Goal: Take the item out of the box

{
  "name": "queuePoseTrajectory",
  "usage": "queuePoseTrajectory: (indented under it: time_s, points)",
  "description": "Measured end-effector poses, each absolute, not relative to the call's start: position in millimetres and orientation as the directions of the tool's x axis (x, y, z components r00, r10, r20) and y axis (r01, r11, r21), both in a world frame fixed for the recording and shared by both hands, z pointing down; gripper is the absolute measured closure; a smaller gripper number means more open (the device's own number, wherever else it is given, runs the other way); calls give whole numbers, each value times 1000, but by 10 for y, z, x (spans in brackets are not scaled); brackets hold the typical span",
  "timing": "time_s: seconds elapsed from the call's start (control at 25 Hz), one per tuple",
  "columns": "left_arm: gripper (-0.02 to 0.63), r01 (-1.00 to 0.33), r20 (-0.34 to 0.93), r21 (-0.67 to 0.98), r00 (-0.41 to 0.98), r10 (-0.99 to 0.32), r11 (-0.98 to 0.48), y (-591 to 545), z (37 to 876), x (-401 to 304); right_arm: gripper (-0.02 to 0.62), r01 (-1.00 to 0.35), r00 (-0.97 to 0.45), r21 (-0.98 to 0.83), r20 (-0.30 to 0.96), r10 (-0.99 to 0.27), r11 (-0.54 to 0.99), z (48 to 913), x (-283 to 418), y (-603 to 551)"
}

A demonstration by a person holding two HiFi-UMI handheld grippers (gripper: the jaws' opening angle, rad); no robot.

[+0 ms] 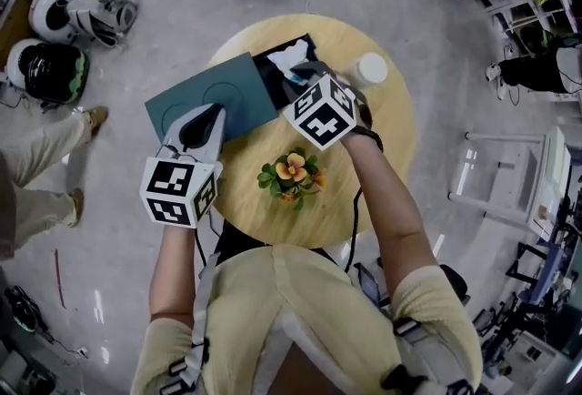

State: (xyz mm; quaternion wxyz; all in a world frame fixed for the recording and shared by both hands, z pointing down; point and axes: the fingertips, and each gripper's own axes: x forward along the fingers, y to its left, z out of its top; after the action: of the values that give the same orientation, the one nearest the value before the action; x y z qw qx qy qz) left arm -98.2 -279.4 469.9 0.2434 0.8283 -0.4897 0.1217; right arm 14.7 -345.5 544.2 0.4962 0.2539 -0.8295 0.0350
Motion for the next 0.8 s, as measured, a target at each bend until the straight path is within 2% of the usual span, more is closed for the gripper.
queuePoseTrajectory:
  time_s: [0.8]
  points:
    - [592,-883,367,245,467,-805,-400,-2439,4228,-846,511,-529,-532,175,694,-485,830,4507,322,-2766]
